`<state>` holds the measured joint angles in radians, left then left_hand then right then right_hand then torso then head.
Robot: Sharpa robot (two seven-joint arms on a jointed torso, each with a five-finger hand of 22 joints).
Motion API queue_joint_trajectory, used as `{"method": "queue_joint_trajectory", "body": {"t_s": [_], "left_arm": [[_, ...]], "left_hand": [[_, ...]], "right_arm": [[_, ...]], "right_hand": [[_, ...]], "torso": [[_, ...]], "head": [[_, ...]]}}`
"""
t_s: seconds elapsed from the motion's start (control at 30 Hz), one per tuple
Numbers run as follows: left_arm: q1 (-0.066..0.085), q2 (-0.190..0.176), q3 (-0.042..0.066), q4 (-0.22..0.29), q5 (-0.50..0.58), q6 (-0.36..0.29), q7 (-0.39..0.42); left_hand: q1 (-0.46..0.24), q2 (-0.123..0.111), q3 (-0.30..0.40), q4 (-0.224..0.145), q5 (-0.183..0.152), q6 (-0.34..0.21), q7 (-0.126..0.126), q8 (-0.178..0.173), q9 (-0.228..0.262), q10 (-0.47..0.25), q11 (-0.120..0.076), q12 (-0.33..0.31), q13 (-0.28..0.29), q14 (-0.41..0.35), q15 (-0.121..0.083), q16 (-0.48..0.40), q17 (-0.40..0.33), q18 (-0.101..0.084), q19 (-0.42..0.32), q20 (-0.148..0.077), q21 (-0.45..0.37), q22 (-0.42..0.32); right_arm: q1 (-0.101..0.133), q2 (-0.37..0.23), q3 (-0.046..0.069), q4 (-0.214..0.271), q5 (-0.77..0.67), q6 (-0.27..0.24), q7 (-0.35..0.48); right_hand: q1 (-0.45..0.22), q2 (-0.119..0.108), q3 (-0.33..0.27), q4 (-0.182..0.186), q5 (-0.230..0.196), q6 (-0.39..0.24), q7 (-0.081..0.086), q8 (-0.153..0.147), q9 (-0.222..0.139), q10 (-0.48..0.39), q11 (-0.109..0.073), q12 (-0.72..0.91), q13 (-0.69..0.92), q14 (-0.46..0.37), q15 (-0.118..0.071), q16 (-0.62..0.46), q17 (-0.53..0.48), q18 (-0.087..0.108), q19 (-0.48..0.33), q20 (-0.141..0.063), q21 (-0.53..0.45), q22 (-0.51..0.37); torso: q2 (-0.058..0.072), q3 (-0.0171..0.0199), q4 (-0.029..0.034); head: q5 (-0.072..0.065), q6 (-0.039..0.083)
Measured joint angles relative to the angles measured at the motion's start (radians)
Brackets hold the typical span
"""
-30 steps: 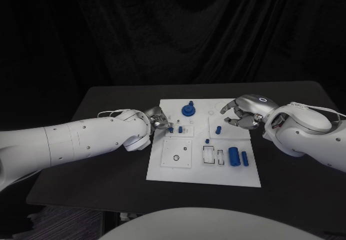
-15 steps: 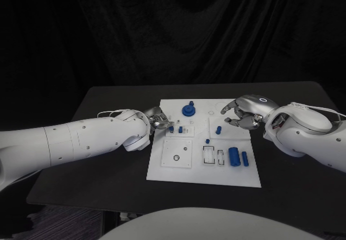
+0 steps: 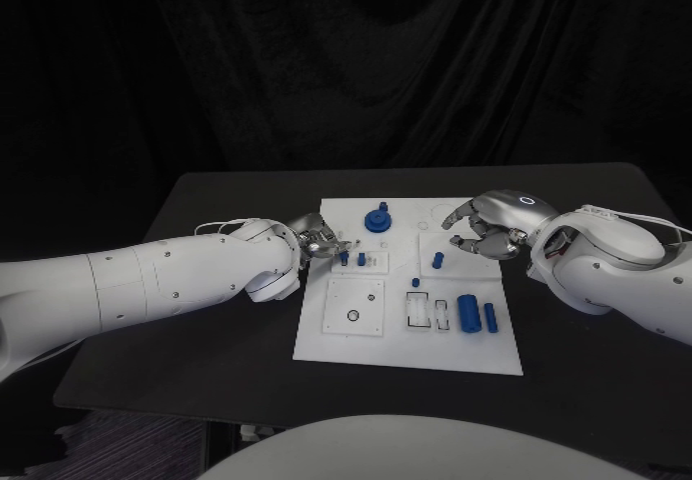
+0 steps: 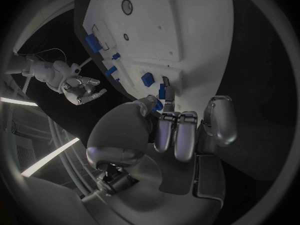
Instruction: Assemble the parts on the task board
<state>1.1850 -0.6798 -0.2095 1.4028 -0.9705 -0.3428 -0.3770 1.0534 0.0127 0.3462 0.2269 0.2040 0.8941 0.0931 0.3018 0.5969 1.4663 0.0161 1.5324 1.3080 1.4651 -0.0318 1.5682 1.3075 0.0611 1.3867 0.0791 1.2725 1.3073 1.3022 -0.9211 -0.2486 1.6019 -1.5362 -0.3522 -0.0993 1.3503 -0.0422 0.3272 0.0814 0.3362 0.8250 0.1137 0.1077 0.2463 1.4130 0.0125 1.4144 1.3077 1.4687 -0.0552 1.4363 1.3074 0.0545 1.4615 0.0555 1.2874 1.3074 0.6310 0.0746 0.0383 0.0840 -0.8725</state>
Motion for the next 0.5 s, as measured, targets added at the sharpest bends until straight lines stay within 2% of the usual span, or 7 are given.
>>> {"method": "queue_joint_trajectory", "body": {"t_s": [0.3,0.4,0.5], "left_arm": [[-0.002,-0.004,0.000,0.000,0.000,0.001,0.001],[-0.002,-0.005,-0.001,0.000,0.000,0.002,0.001],[-0.003,-0.007,-0.001,0.000,0.000,0.003,0.001]], "left_hand": [[0.003,-0.003,-0.010,0.009,0.009,0.025,-0.004,0.003,0.001,0.000,0.000,0.000,0.000,0.000,0.000,0.000,0.000,0.000,0.000,0.000,0.000,0.000],[0.020,-0.004,-0.015,0.004,0.032,0.028,-0.007,0.010,0.014,0.000,0.000,0.000,0.000,0.000,0.000,0.000,0.000,0.000,0.000,0.000,0.000,0.000],[0.022,-0.003,-0.015,0.004,0.042,0.028,-0.007,0.012,0.018,0.000,0.000,0.000,0.000,0.000,0.000,0.000,0.000,0.000,0.000,0.000,0.000,0.000]], "right_arm": [[-0.001,0.000,0.000,0.000,0.000,0.002,-0.001],[-0.001,-0.001,0.000,0.000,0.000,0.003,-0.002],[-0.001,-0.001,0.000,0.000,0.000,0.004,-0.002]], "right_hand": [[0.000,0.000,0.000,0.000,0.000,0.000,0.000,0.000,-0.001,0.000,0.000,0.000,0.000,0.000,0.000,0.000,0.000,0.000,0.000,0.000,0.000,0.000],[0.000,0.000,0.000,0.000,0.000,0.000,0.000,0.000,-0.001,0.000,0.000,0.000,0.000,0.000,0.000,0.000,0.000,0.000,0.000,0.000,0.000,0.000],[0.000,0.000,0.000,0.000,0.000,0.000,0.000,0.000,-0.001,0.000,0.000,0.000,0.000,0.000,0.000,0.000,0.000,0.000,0.000,0.000,0.000,0.000]], "torso": [[0.000,0.0003,0.0004],[-0.001,0.0004,0.0003],[-0.001,0.0004,0.0002]], "head": [[0.000,0.000],[0.000,0.000],[0.000,0.000]]}}
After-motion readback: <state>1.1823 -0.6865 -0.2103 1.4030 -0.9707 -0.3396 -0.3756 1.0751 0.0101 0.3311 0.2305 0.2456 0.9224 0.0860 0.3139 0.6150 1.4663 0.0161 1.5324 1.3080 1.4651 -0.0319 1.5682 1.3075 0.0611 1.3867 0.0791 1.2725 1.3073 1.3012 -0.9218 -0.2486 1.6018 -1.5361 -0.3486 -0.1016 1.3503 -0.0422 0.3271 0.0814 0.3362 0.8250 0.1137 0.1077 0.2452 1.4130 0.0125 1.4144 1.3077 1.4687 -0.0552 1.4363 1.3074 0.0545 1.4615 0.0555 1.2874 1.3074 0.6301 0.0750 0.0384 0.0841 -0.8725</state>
